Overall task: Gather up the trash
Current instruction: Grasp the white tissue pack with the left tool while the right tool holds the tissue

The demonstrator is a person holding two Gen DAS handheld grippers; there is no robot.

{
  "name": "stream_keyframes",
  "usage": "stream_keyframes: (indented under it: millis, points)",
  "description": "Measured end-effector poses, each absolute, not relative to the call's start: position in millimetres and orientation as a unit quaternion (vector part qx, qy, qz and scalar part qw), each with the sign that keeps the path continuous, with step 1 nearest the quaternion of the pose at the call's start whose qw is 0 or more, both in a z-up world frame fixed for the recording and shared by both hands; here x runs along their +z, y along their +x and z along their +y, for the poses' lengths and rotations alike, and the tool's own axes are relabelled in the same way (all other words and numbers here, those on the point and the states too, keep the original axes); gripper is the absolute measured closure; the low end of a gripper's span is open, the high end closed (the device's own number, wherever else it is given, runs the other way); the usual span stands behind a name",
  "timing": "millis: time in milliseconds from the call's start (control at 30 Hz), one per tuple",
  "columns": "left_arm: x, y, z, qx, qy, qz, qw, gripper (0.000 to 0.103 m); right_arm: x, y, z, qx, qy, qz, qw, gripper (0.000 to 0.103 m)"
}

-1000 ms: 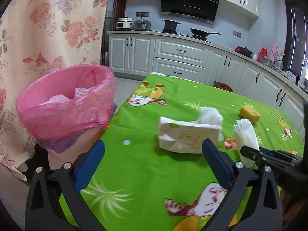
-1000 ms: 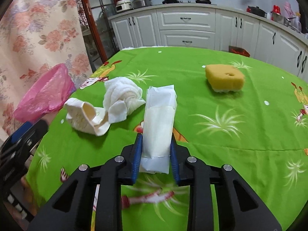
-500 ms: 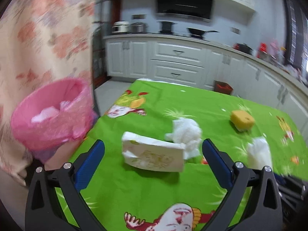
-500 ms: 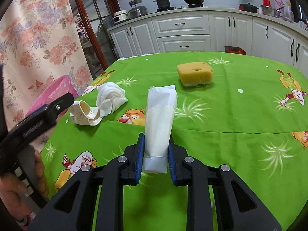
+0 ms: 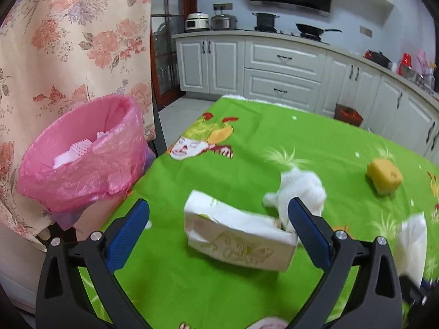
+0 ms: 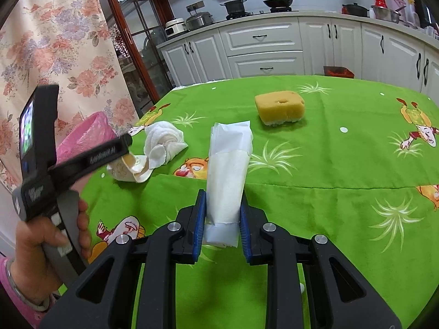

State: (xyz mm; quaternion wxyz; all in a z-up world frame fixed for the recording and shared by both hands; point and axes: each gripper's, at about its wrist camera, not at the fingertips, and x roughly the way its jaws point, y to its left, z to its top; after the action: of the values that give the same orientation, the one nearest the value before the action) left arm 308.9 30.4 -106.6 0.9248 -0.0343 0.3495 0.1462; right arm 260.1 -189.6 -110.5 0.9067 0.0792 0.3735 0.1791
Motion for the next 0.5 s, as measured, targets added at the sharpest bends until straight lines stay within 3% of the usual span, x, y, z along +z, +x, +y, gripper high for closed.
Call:
stream_keyframes:
  millis: [500]
  points:
    - [-124,283,48,0.120,-0.034,0.367,0.922,0.009,-98,246,-173,0.181,0.063,0.365,0.911,0.080]
